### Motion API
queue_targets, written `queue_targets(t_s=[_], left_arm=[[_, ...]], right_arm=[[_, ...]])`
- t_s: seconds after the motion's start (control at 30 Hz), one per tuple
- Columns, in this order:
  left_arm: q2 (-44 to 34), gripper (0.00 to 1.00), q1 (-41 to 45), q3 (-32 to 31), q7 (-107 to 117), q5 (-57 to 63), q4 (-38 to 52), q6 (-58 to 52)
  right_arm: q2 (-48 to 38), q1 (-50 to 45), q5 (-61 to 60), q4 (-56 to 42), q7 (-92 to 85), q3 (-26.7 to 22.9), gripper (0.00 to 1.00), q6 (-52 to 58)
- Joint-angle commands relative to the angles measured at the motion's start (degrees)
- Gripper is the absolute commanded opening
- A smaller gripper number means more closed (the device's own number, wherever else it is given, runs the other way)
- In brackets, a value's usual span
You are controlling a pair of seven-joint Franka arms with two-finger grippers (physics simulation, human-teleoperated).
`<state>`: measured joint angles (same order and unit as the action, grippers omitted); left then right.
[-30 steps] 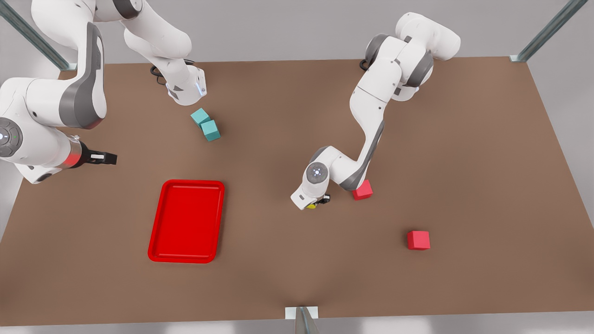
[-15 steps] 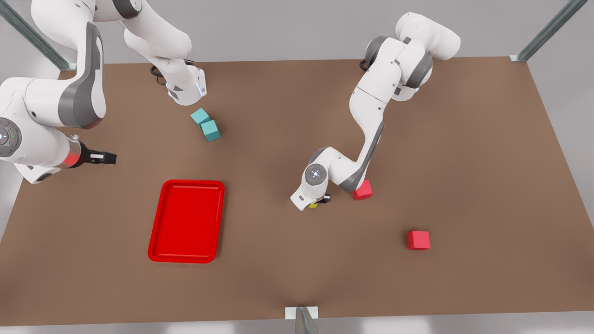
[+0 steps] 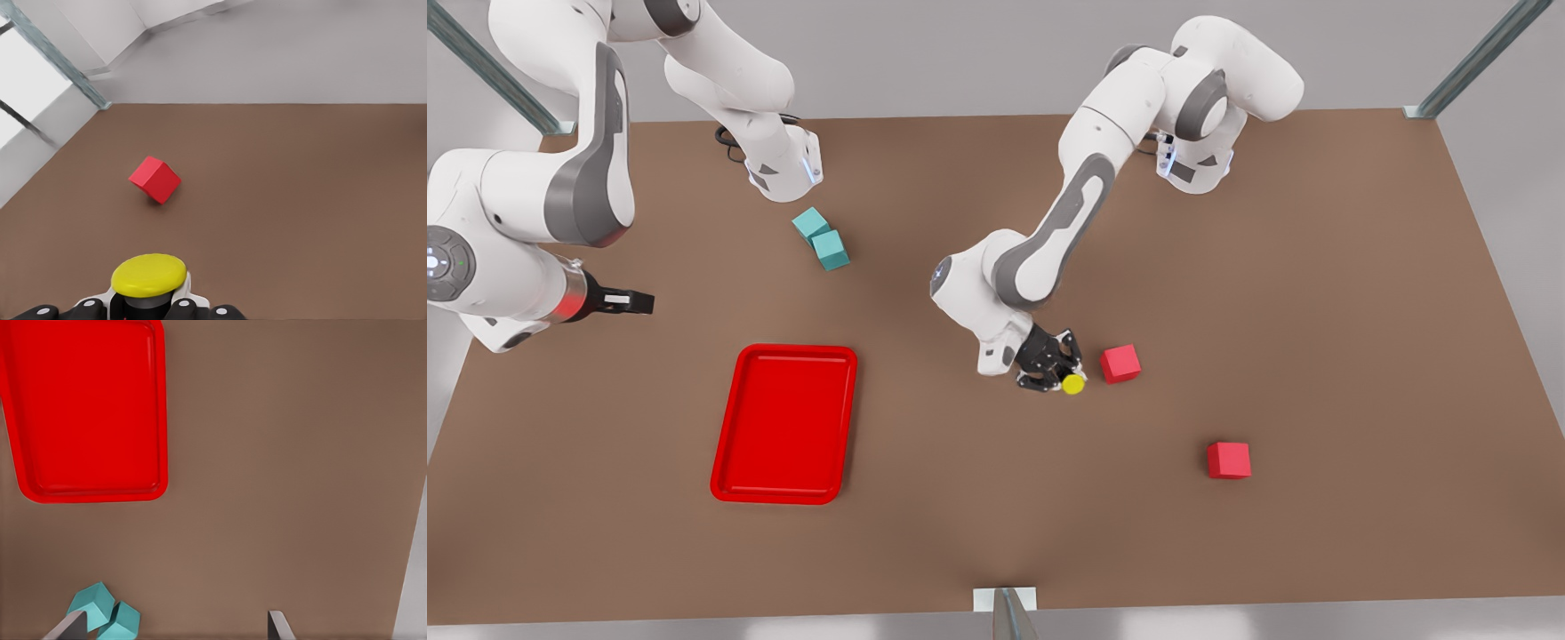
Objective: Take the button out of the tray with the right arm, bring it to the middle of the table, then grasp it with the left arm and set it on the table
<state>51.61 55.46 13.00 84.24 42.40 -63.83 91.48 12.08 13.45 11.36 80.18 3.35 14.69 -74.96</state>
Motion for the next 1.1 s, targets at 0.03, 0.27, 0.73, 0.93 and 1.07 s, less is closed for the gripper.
queue_targets(t_s=[0.03,0.27,0.73,0.93,1.07], left_arm=[[2.18,0.42,0.52,0.09,76.42,12.18,-0.07,-13.52],[8.33,0.42,0.79,-0.17,78.0,14.9,-0.33,1.51],[16.07,0.42,0.35,-0.17,78.09,18.51,-2.0,7.31],[16.42,0.84,0.43,-0.17,77.48,20.27,-2.09,7.57],[16.33,1.0,0.7,-0.17,77.65,20.0,-2.09,7.31]], right_arm=[[-0.13,0.08,-0.02,-0.02,-0.1,0.08,1.0,0.08],[-0.04,-0.01,-0.02,-0.02,-0.1,0.08,1.0,-0.01],[0.31,-1.59,-1.16,-2.92,-0.28,0.52,1.0,-0.62],[2.16,-0.27,-1.61,-3.62,-0.01,0.08,1.0,0.17],[2.42,0.34,-1.43,-3.62,-0.1,-0.01,1.0,0.61]])
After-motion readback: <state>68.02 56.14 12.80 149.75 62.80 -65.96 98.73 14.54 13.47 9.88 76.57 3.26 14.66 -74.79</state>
